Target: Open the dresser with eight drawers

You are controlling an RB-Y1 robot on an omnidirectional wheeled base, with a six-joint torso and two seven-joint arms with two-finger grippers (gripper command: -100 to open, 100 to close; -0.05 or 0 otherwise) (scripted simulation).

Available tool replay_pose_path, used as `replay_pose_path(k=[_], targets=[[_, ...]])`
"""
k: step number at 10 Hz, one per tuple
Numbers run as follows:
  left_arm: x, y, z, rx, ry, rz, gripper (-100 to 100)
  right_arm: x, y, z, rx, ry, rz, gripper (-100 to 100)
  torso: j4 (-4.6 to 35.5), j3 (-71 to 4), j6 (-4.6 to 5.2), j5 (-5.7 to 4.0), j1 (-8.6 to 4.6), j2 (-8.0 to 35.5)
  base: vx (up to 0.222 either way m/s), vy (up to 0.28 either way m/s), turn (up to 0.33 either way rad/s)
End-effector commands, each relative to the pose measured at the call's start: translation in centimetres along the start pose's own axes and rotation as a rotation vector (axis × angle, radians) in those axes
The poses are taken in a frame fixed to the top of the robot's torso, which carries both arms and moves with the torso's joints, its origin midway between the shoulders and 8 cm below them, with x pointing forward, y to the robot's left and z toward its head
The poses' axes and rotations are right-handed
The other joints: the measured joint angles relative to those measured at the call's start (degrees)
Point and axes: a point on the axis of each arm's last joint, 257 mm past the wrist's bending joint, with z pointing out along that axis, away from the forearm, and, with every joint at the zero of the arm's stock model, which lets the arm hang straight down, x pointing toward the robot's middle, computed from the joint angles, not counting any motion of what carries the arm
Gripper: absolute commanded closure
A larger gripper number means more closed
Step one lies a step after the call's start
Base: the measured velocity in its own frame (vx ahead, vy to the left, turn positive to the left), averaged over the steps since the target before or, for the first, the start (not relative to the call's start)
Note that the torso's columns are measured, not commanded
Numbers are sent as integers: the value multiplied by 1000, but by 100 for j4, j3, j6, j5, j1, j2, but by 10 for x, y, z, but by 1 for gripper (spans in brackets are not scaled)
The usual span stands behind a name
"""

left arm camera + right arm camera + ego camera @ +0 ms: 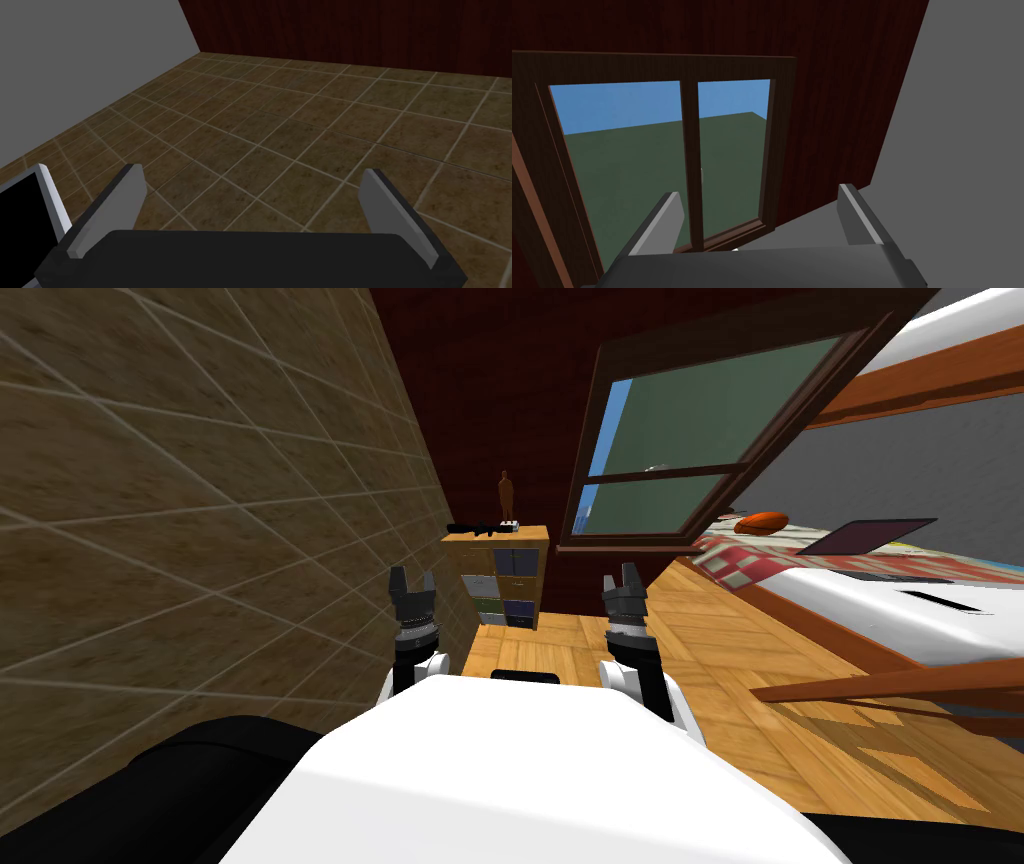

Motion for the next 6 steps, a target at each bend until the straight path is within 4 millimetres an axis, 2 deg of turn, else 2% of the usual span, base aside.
replay_pose_path(k=[1,6], targets=[[0,0,0,0,0,0,0,0,0,0,0,0,0,0,235,-467,0,0,0,232,0,0,0],[0,0,0,0,0,0,0,0,0,0,0,0,0,0,2268,-4536,0,0,0,2269,0,0,0]])
